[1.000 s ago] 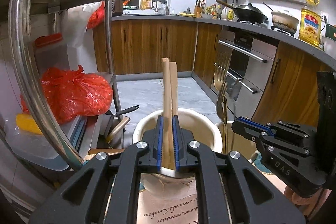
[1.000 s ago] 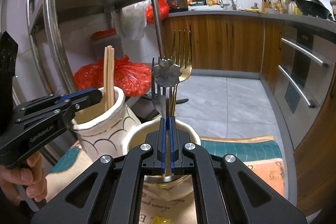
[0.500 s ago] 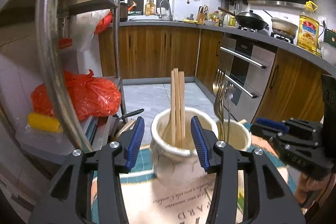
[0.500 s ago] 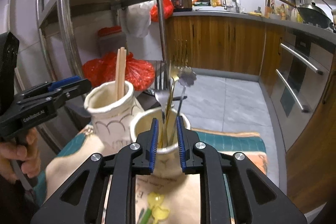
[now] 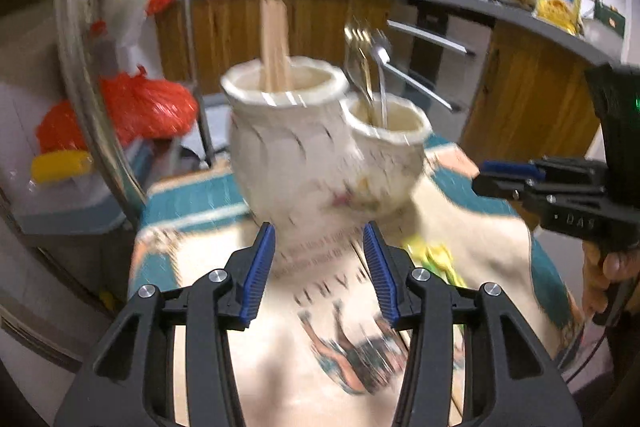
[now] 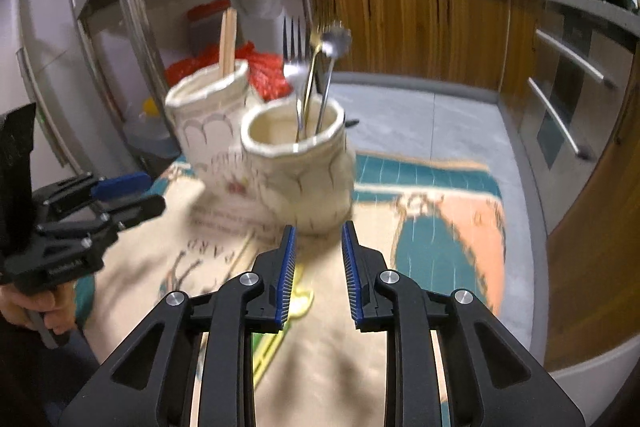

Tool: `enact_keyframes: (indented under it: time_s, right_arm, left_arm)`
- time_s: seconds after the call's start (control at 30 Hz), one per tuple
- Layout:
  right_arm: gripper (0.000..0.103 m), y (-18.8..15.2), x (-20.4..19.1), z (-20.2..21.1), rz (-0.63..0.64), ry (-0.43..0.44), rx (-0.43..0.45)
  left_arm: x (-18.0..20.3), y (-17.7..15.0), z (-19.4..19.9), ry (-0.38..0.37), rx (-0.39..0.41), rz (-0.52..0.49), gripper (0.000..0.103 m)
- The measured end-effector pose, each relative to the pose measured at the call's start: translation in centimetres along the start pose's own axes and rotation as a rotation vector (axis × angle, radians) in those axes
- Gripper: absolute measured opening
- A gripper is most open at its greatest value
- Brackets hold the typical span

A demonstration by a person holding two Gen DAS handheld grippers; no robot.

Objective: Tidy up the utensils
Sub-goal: 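Move both open tools back down over the remaining utensils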

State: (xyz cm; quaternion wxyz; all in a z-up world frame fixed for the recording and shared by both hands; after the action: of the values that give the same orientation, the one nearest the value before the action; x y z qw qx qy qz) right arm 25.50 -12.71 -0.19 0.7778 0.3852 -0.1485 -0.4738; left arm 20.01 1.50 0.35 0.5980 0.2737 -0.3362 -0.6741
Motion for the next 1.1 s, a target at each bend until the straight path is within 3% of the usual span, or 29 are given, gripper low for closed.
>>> enact_keyframes:
  time_s: [0.4, 0.67, 0.9, 1.1]
  right_arm:
    - [0.026, -5.4, -2.1, -1.6, 0.031, 0.062, -0.141]
    - [0.026, -6.8, -2.9, -2.4, 0.058, 0.067, -0.188]
    - [0.026, -7.4, -2.8, -2.5, 0.060, 0.071, -0.211]
    - [0.024, -7.1, -2.9, -2.9, 0.069, 0.059, -0.221]
  left_arm:
    - [4.4, -4.7, -2.5, -0.042, -0.138, -0.098, 0.046]
    - [4.6, -5.3, -3.2, -0.039, -0.169, -0.116, 0.044]
    - [4.6, -5.5, -3.6, -0.076, -0.195, -0.106, 0.027]
    - [4.9, -5.3, -3.8, -0.052, -0.199, -0.126, 0.019]
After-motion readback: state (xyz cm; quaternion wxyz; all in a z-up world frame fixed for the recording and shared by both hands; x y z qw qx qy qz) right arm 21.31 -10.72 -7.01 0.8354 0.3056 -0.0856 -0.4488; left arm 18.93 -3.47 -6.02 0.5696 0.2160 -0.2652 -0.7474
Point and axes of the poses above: each gripper's, at about its wrist camera, not at the fingertips, and z roughly against the way its jaws point, x to its right, y to its top, the point moved 5 cm from there along -z, roughly the way its jaws point, and after that the axes turned 2 degrees about x, right-handed, at the moved point
